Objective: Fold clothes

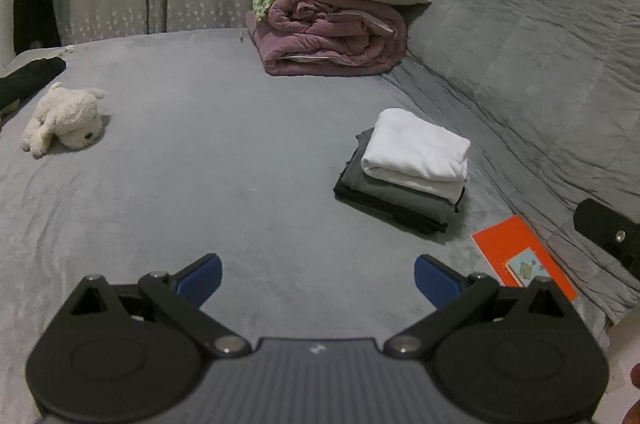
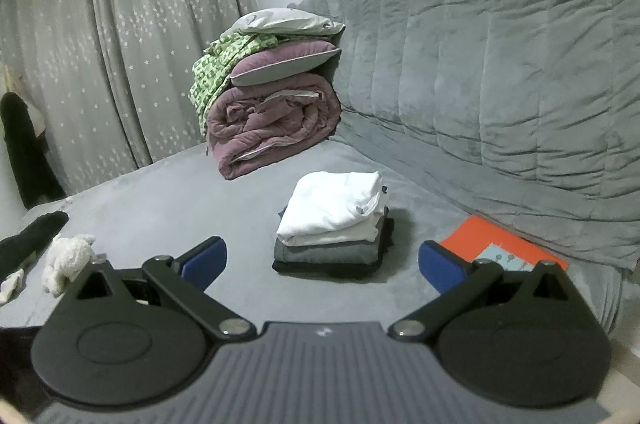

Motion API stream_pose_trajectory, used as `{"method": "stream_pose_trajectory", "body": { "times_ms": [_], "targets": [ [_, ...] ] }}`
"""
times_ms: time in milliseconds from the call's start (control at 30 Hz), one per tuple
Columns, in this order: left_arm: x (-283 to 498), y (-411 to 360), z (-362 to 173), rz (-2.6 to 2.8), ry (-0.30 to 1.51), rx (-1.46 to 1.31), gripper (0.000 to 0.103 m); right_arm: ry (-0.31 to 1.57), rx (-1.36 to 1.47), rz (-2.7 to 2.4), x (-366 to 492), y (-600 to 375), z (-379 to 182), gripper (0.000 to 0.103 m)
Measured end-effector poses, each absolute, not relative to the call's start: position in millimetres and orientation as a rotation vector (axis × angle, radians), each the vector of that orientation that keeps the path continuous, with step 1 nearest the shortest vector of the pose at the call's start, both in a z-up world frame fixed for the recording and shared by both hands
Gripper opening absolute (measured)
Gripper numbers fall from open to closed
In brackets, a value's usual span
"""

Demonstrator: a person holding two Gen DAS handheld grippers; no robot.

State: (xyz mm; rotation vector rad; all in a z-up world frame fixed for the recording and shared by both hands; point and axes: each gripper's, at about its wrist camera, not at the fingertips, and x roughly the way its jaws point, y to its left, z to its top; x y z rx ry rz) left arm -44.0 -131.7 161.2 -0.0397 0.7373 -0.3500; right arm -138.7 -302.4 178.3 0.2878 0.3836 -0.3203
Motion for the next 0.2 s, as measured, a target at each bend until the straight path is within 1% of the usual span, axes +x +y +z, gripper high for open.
{"method": "stream_pose_trajectory", "body": {
  "times_ms": [200],
  "targets": [
    [-42.6, -133.3, 155.8, -0.353, 0.748, -0.042, 0.102, 0.401, 0.281, -0.318, -138.7, -297.1, 171.1, 0.103]
  ]
}}
